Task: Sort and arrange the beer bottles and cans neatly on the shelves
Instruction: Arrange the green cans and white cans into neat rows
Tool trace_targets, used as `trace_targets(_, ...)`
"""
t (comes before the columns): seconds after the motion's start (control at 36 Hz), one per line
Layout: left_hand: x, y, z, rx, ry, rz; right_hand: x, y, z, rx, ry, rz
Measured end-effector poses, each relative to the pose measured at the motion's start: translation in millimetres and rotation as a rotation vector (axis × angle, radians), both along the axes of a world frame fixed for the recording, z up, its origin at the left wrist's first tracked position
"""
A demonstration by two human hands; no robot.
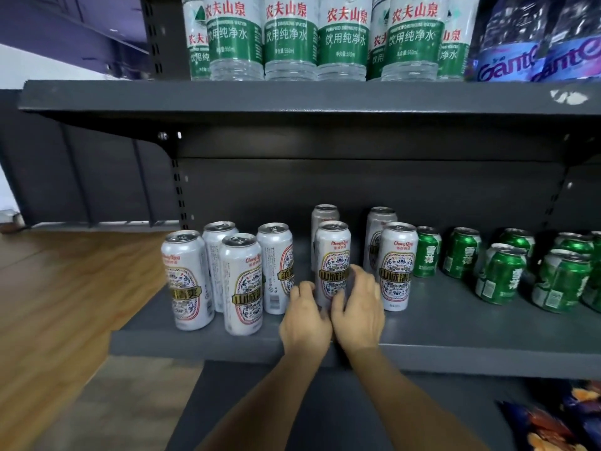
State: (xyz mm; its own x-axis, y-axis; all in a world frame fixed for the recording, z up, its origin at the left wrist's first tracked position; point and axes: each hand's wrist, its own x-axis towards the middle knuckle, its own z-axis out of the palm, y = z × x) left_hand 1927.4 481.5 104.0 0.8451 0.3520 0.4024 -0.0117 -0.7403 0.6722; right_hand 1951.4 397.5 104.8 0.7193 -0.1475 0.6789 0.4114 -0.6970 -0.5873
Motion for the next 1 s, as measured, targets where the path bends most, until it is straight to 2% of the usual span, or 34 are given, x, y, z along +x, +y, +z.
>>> trace_targets(0.17,-38.3,20.4,-7.0,-0.006,-0.356,0.151,-13.2,17.5,4.1,-0.103,-0.091,0.081)
trace_targets(0.25,-43.6,38.8,-6.5,-0.009,-0.535,0.266,-17.0,29.8,9.6,-0.097,0.0,0.199)
trace_targets(0.31,-46.2,51.0,-3.8,-0.036,-0.578,0.35,-18.9,39.6,11.8,-0.102,0.08,0.257)
trace_targets(0.39,-45.3,65.3,-1.0,-0.132,-0.53,0.448,-22.2,53.6,12.7,-0.115,0.175,0.314)
trace_targets(0.44,-42.3,70.4,0.0,-0.17,-0.454,0.417,-24.9,61.4,13.7,-0.086,0.214,0.326)
trace_targets(0.5,-39.8,73.9,0.5,-0.204,-0.382,0.356,-25.9,68.3,15.4,-0.062,0.194,0.312)
trace_targets(0.64,-32.9,81.7,2.1,-0.212,-0.237,0.354,-20.5,81.3,20.3,-0.038,0.143,0.213)
trace_targets(0.75,-30.0,85.0,5.7,-0.216,-0.166,0.355,-16.1,88.5,22.0,0.056,0.309,0.222)
trace_targets(0.83,-30.9,87.8,5.9,-0.233,-0.162,0.35,-10.2,94.7,18.4,0.17,0.45,0.276)
trace_targets(0.92,-30.5,93.0,3.8,-0.218,-0.161,0.334,3.4,102.0,13.5,0.413,0.586,0.362)
trace_targets(1.0,-29.1,98.5,3.2,-0.197,-0.164,0.292,26.0,102.9,1.0,0.519,0.627,0.423)
